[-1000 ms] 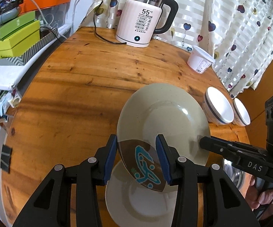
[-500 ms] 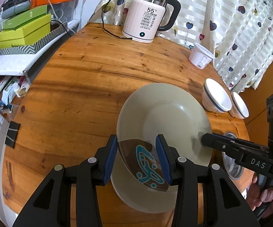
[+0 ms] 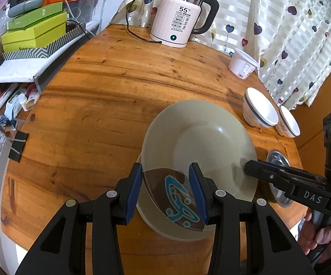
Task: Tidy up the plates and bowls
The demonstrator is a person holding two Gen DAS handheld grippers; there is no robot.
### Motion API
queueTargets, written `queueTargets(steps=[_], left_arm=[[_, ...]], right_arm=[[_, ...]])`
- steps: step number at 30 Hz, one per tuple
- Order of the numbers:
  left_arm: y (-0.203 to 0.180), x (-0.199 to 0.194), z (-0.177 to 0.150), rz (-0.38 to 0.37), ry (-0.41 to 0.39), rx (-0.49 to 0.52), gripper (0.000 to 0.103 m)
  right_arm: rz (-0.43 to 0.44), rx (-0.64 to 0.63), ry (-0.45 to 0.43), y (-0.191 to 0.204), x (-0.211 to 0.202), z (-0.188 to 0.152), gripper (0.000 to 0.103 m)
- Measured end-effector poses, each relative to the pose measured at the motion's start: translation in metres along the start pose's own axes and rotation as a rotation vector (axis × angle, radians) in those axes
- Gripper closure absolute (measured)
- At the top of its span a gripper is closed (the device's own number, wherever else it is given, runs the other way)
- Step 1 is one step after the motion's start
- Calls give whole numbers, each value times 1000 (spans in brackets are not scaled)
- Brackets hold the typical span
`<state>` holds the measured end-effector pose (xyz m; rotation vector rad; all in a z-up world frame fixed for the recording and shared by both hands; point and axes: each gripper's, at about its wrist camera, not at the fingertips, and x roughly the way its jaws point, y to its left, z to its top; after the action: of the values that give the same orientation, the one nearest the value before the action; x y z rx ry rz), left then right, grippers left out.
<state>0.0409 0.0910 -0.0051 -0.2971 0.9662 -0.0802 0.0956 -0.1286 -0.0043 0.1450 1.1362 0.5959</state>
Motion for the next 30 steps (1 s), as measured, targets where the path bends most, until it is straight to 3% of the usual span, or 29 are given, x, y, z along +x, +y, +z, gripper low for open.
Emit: queueTargets(steps=[18,30], left_arm=[[6,11,-17,22,41,-30,60],[7,14,-17,21,43,-31,60]], right_arm=[[-6,-3,59,-3,17,-16,85],[-38,-37,50,4,18,-15,83]])
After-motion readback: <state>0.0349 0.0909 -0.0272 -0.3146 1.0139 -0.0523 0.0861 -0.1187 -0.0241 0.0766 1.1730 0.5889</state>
